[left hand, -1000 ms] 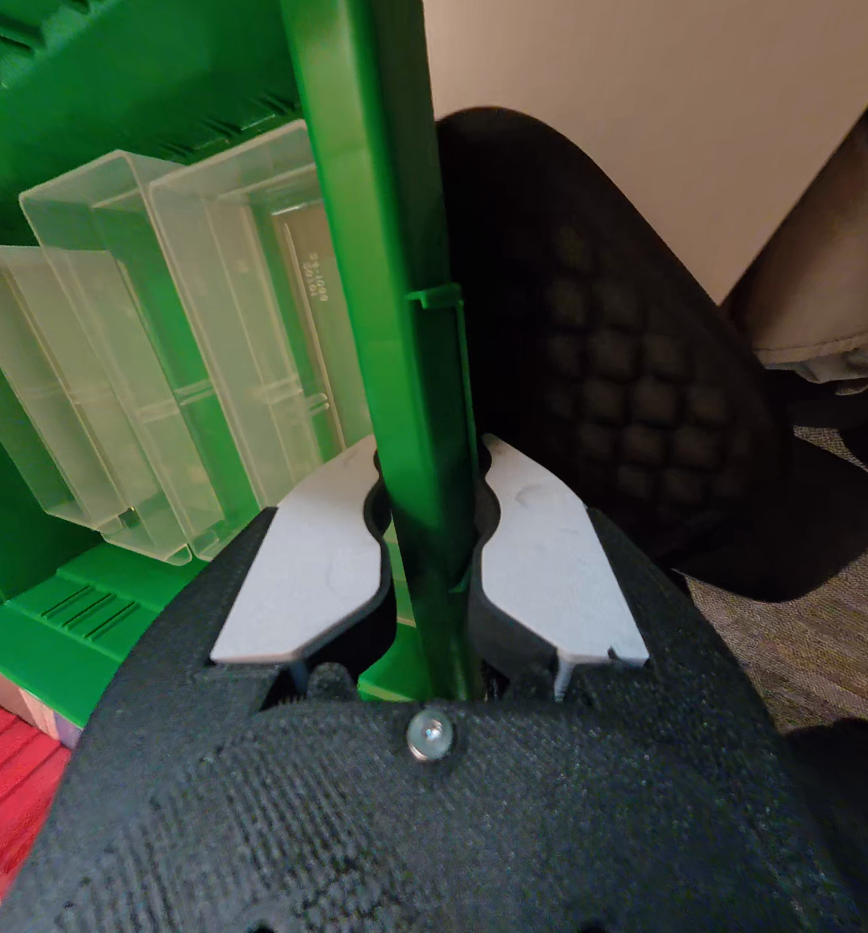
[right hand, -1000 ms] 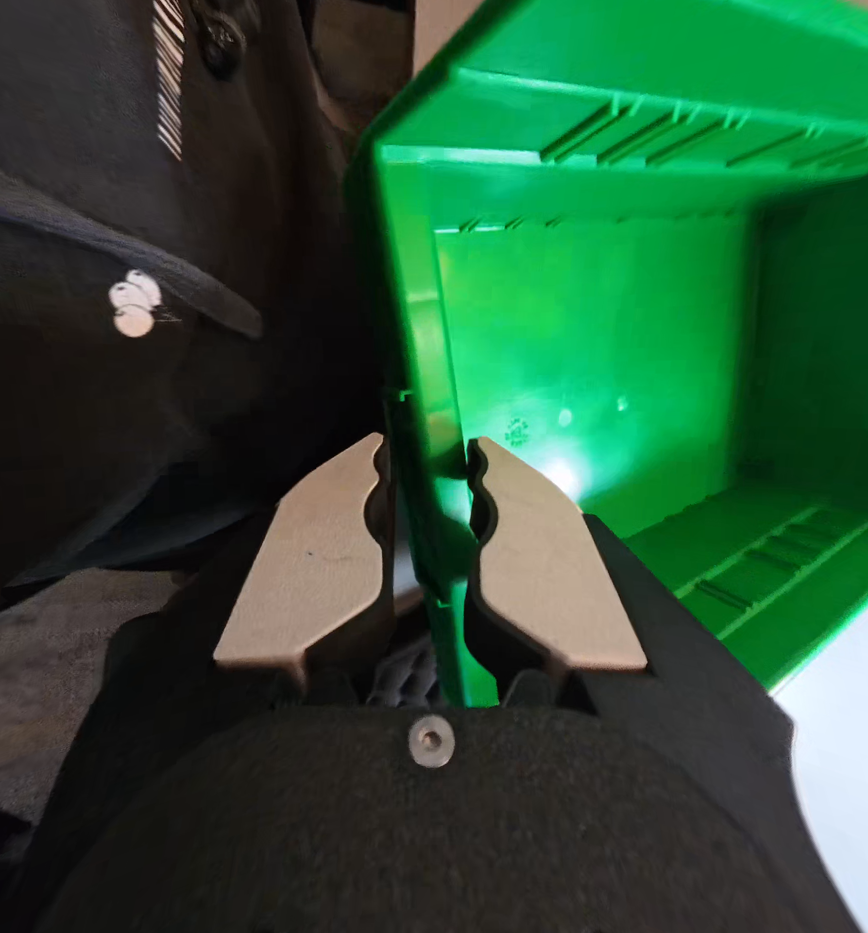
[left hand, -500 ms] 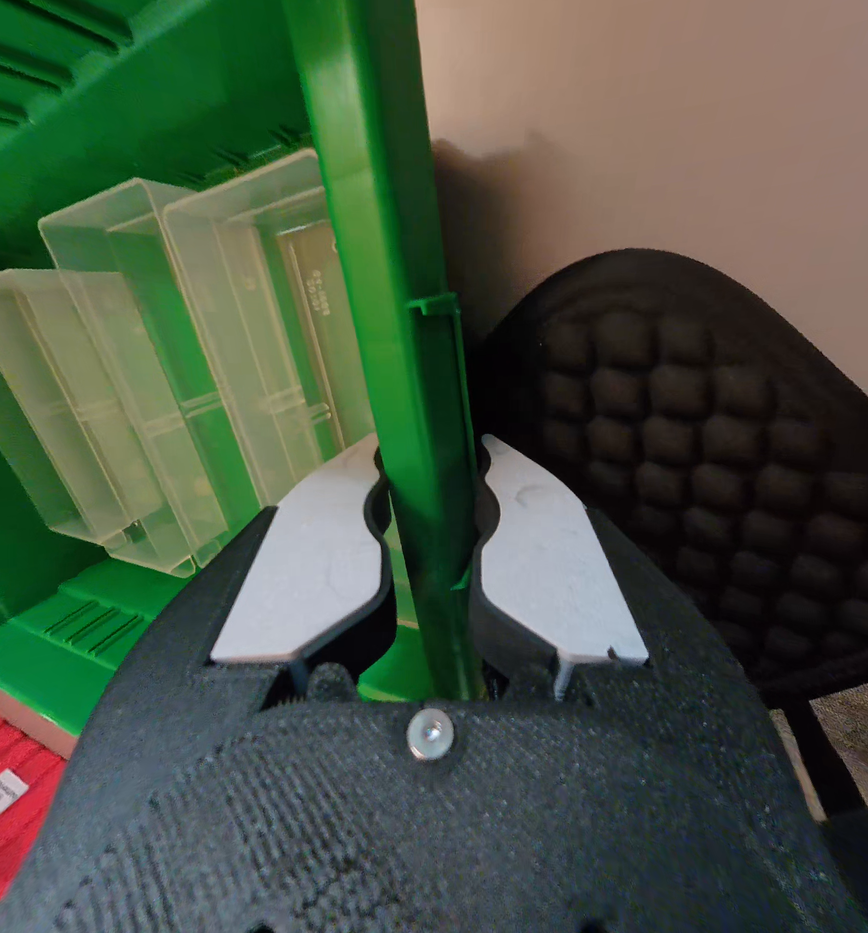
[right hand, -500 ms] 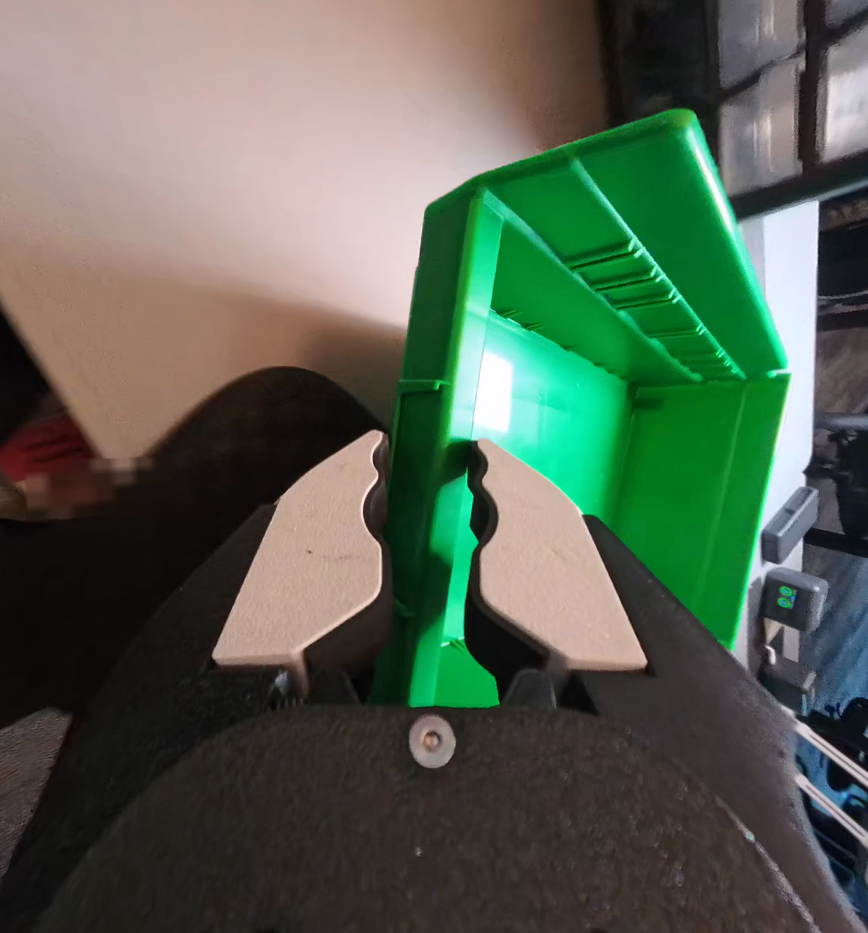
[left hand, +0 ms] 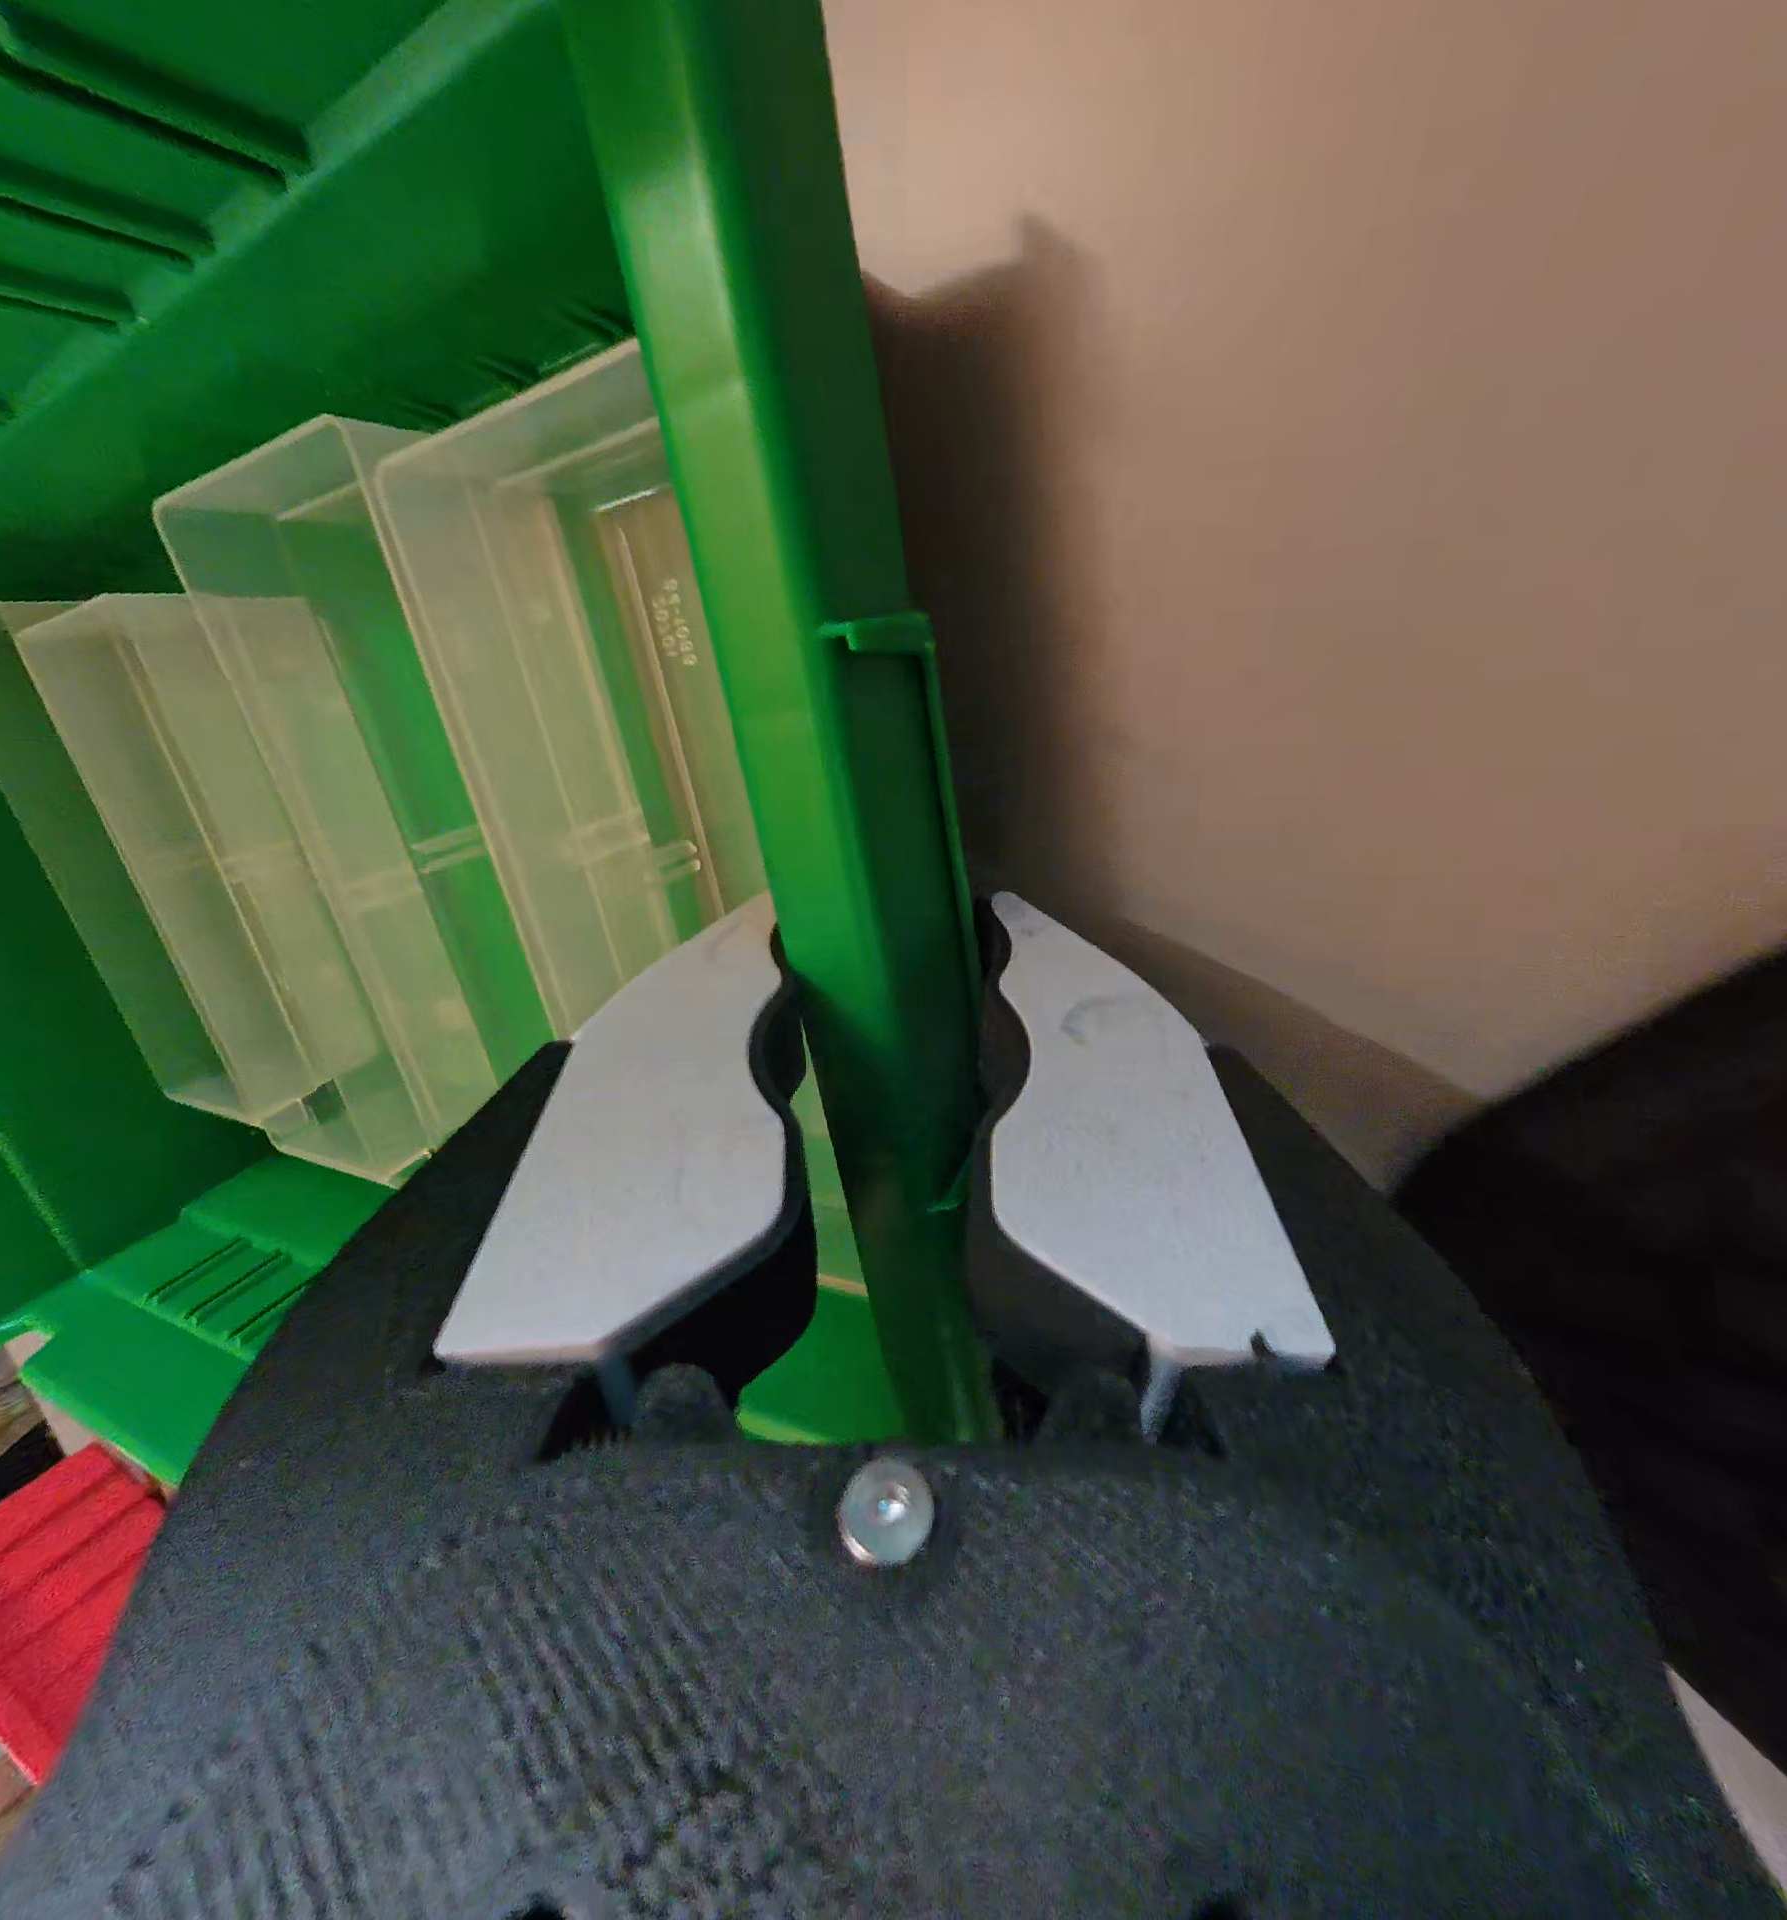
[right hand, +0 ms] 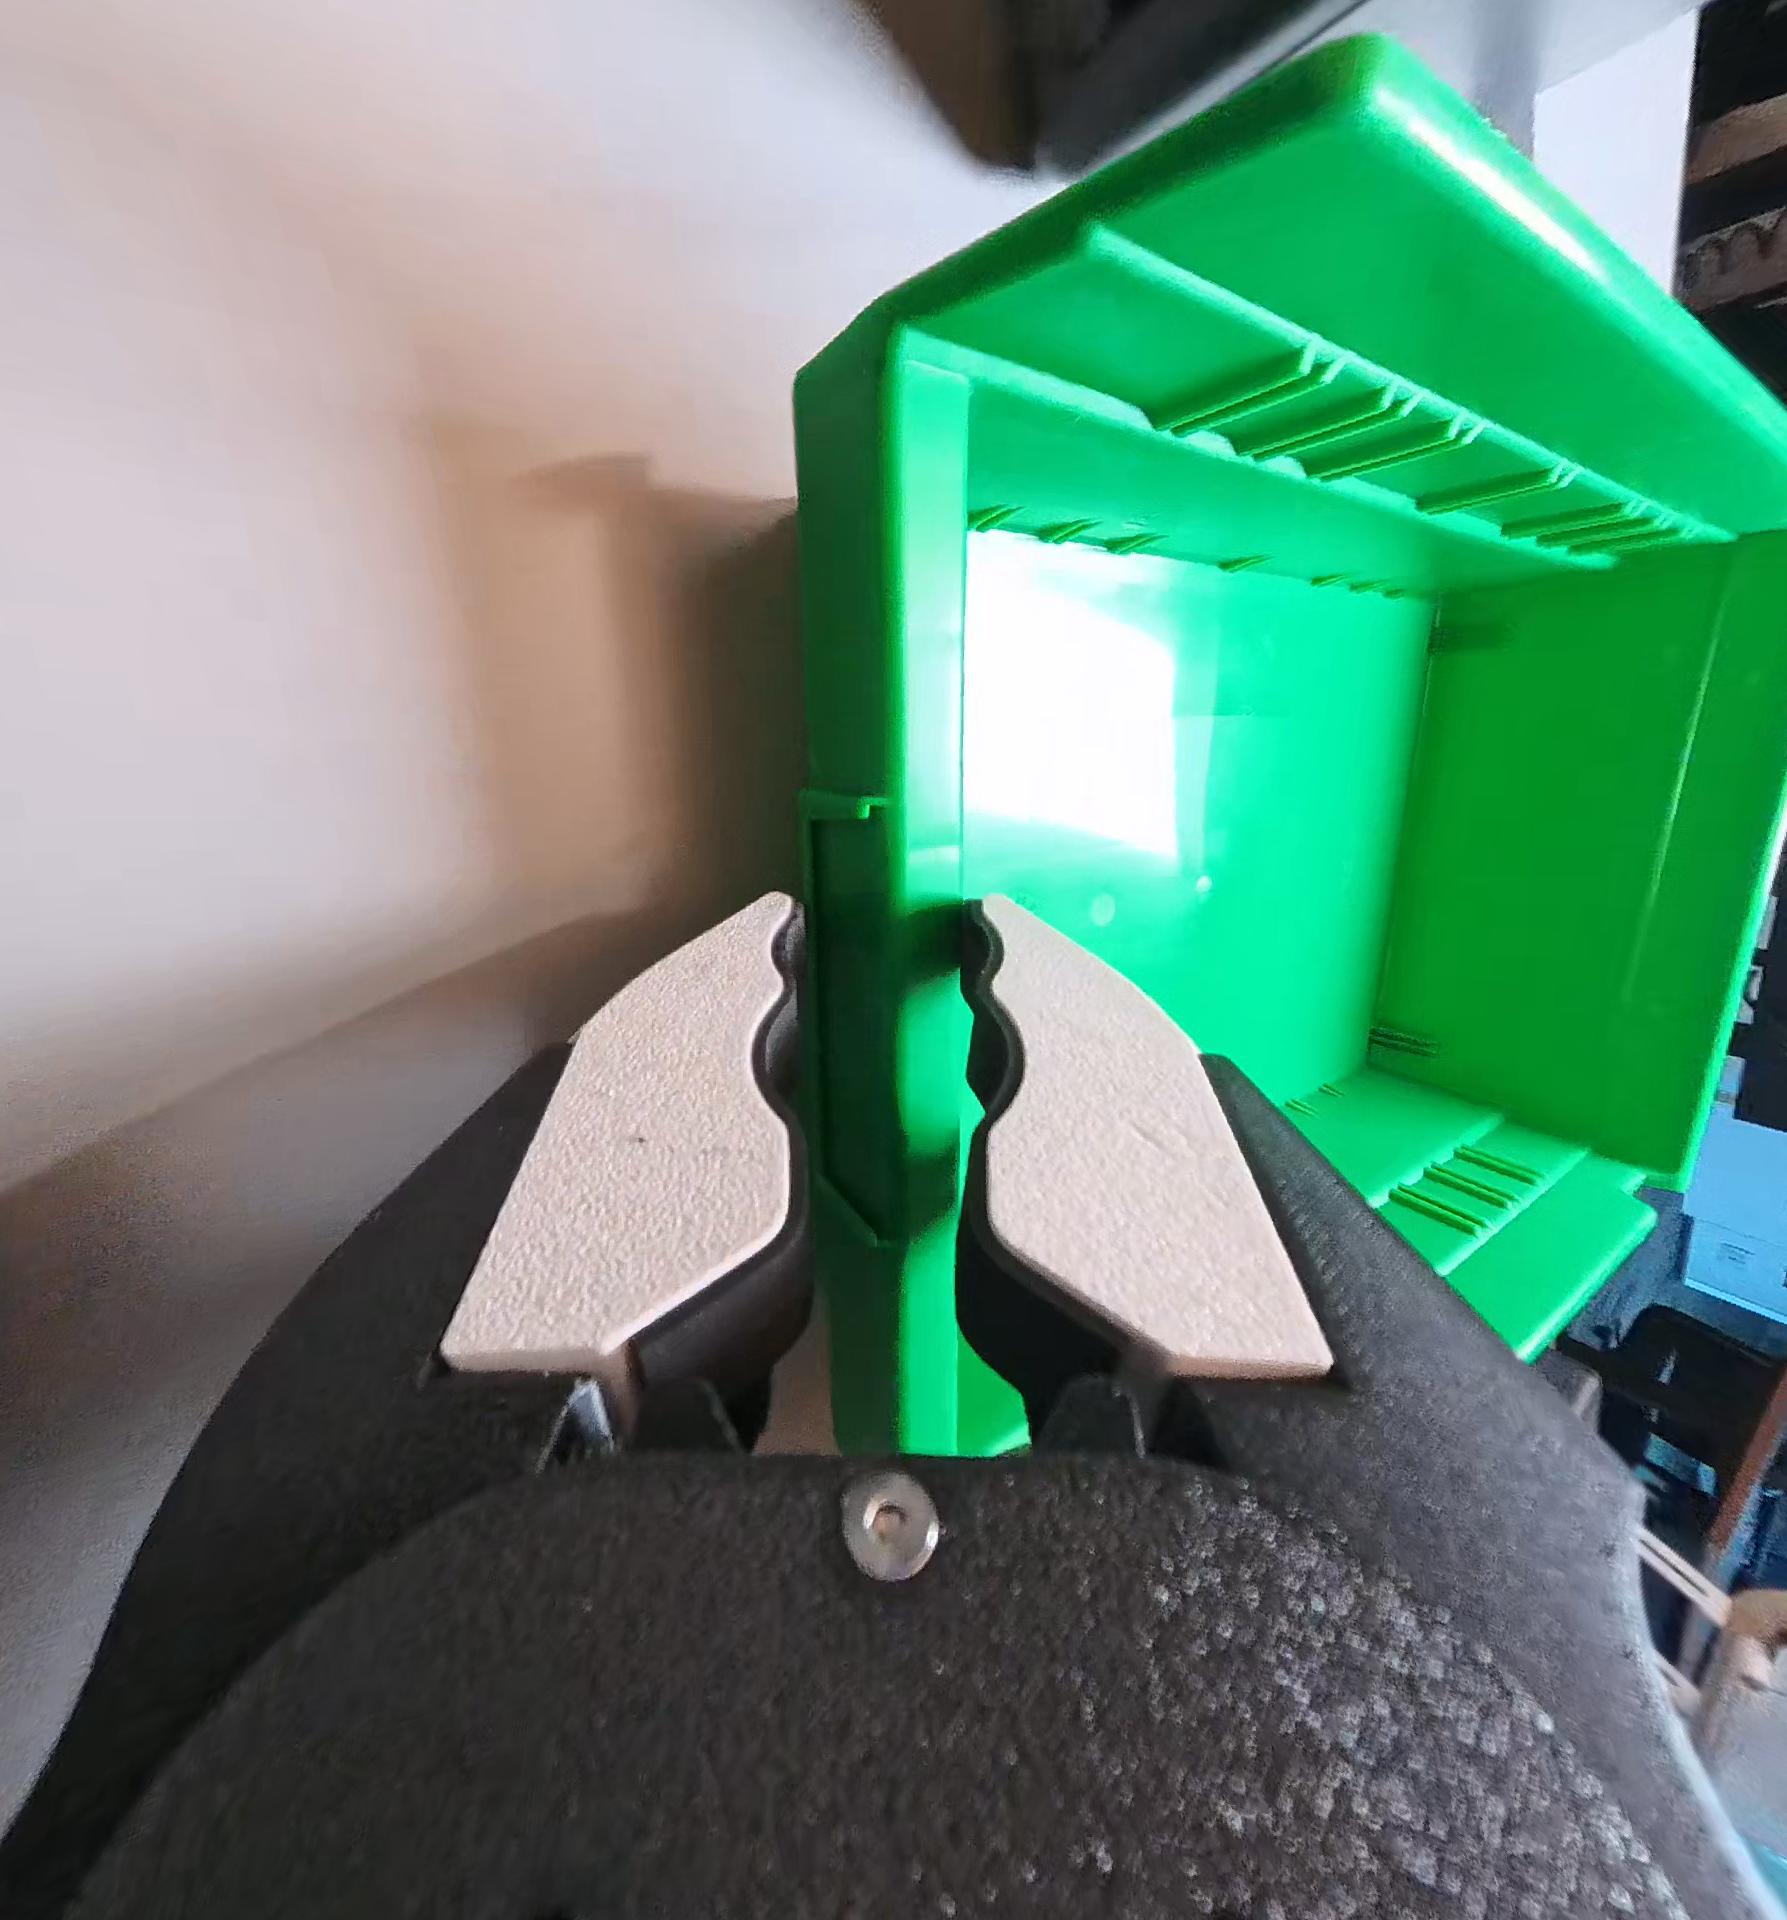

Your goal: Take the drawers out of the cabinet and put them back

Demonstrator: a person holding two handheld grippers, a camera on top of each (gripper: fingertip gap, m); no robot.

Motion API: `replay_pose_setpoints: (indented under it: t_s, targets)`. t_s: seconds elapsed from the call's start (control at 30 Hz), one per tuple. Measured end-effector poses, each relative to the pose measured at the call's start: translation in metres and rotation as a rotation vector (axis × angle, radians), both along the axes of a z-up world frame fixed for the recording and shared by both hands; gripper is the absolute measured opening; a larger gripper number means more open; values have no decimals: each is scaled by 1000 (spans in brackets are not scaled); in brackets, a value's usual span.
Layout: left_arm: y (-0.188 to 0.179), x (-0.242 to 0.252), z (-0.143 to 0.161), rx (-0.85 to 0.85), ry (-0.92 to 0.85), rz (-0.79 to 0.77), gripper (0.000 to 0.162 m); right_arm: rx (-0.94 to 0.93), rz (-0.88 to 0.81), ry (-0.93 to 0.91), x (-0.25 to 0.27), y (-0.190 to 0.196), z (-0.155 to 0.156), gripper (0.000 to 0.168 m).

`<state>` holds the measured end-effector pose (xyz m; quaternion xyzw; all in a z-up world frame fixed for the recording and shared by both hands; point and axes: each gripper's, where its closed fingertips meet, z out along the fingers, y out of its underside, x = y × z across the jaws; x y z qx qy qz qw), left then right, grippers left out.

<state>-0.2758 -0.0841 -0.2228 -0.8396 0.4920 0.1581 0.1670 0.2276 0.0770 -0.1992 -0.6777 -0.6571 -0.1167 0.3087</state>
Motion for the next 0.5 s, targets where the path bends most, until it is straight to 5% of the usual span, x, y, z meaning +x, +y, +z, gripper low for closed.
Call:
replay_pose_setpoints:
  t_s: [0.03, 0.27, 0.5]
  targets:
    - [8, -3, -3, 11, 8, -1, 30, 2, -3, 11, 0, 5, 0, 29]
    - [39, -13, -2, 76, 36, -28, 31, -6, -39, 90, 5, 23, 0, 29]
    - [56, 2, 27, 318, -91, -27, 52, 45, -171, 610, -2, 21, 41, 34]
